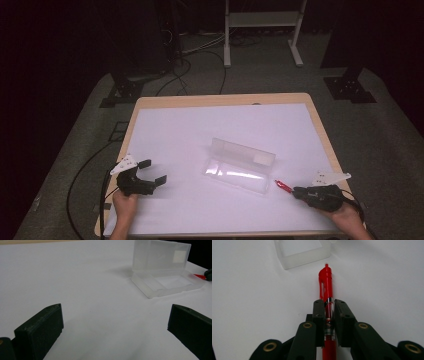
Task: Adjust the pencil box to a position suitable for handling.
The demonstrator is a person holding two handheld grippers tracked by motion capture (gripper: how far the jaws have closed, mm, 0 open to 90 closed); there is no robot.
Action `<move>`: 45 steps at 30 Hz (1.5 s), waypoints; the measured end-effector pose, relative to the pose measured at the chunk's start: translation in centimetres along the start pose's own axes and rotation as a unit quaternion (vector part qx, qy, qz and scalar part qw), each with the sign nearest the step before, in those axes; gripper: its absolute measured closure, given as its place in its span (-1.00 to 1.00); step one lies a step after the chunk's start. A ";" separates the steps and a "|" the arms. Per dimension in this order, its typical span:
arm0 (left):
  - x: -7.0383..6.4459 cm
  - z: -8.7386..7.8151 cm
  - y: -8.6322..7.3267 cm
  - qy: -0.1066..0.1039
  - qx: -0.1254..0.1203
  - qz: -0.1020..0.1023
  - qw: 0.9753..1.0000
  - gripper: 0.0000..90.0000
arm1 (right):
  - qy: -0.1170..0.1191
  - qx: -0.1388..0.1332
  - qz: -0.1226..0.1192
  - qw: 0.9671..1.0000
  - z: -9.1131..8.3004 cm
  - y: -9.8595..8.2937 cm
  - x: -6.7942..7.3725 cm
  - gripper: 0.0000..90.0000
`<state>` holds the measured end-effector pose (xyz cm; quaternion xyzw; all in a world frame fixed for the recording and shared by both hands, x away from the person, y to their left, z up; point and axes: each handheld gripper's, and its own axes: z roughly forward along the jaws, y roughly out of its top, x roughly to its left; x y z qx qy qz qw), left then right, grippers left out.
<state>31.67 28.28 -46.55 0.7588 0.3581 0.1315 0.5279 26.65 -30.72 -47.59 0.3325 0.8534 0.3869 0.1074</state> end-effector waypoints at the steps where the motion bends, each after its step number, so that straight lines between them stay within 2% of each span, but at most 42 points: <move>1: 0.0 0.0 0.0 0.000 0.000 0.000 1.000 -1.00 | 0.001 -0.002 0.002 1.000 -0.1 0.0 0.0 0.75; 7: 0.0 0.0 0.0 0.000 0.000 0.000 1.000 -1.00 | 0.009 -0.020 0.004 1.000 -1.1 0.6 -0.1 0.75; 23: 0.0 0.0 0.0 0.000 -0.001 0.000 1.000 -1.00 | 0.035 -0.042 -0.032 0.998 -2.3 4.6 0.6 0.75; 32: 0.0 0.0 0.0 -0.001 -0.001 0.000 1.000 -1.00 | 0.049 -0.049 -0.053 0.996 -1.9 6.7 1.2 0.75; 45: 0.0 0.0 0.0 -0.001 -0.001 0.000 1.000 -1.00 | 0.066 -0.054 -0.076 0.993 -1.1 8.9 1.9 0.75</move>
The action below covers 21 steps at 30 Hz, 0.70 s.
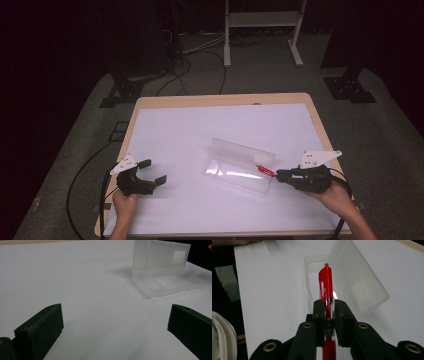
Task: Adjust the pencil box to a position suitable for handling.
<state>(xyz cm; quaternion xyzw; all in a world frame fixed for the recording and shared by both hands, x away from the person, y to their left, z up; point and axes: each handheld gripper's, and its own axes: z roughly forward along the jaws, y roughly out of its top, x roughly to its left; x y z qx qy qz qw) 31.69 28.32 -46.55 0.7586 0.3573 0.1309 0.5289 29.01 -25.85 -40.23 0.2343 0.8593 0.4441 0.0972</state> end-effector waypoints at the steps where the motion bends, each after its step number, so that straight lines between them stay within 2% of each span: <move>1: 0.0 0.0 0.0 0.000 0.000 0.000 1.000 -1.00 | 0.004 0.001 -0.004 1.000 0.3 0.3 0.0 0.75; 21: 0.0 0.0 0.0 -0.001 0.000 0.001 1.000 -1.00 | 0.025 0.006 -0.031 0.999 2.5 3.2 0.1 0.75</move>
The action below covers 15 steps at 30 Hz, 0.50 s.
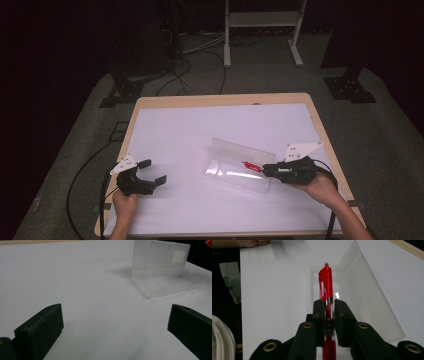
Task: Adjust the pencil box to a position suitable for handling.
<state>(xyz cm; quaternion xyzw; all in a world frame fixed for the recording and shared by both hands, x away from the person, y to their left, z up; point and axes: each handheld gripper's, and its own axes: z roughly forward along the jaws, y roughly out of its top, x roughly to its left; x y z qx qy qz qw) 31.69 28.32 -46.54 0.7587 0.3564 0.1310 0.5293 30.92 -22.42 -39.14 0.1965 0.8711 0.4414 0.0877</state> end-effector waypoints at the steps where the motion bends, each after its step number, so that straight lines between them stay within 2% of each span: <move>1: 0.0 0.0 0.0 0.000 0.000 0.000 1.000 -1.00 | 0.000 0.000 0.000 1.000 0.0 0.0 0.0 0.75; 15: 0.0 0.0 0.0 -0.002 -0.003 0.001 1.000 -1.00 | 0.010 0.008 -0.008 1.000 1.6 1.2 0.0 0.75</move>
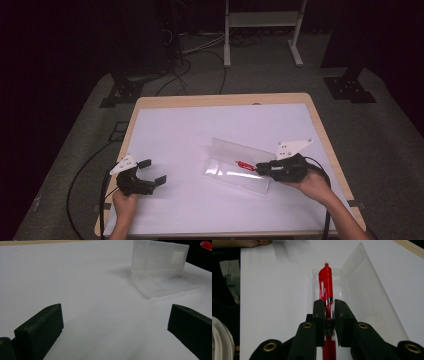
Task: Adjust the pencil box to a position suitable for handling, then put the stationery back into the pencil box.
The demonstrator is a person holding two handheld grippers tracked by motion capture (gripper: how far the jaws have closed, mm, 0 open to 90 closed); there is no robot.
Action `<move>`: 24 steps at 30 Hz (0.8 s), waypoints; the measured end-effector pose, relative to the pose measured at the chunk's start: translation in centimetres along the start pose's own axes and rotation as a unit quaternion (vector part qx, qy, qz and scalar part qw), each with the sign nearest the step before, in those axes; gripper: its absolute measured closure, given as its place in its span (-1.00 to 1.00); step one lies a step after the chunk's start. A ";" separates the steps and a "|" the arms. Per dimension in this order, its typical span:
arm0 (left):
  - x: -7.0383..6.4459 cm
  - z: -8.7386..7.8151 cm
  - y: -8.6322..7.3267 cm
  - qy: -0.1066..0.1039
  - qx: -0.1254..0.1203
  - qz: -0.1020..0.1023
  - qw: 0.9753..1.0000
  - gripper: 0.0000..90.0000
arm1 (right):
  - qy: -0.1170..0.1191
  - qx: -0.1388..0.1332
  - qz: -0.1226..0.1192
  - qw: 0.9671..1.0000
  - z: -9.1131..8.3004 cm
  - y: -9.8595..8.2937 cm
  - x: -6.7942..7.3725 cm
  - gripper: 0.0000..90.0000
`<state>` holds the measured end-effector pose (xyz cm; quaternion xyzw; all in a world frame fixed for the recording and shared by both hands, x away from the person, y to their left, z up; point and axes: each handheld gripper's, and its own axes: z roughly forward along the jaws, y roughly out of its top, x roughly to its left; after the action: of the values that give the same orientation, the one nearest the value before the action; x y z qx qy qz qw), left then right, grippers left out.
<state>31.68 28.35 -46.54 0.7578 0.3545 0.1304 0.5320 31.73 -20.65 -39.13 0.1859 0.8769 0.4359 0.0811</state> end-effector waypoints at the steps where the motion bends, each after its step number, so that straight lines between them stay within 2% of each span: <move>1: 0.0 0.0 0.0 0.000 0.000 0.001 1.000 -1.00 | 0.001 0.001 0.001 1.000 0.1 0.1 0.0 0.75; 11: 0.0 0.0 0.0 -0.001 -0.001 -0.001 1.000 -1.00 | 0.009 0.004 -0.008 1.000 1.1 1.2 -0.1 0.75; 24: 0.0 0.0 0.0 0.000 0.000 0.001 1.000 -1.00 | 0.011 0.003 -0.011 1.000 1.6 1.7 -0.2 0.75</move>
<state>31.68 28.35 -46.54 0.7580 0.3538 0.1306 0.5322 32.84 -18.60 -38.74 0.1712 0.8809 0.4347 0.0756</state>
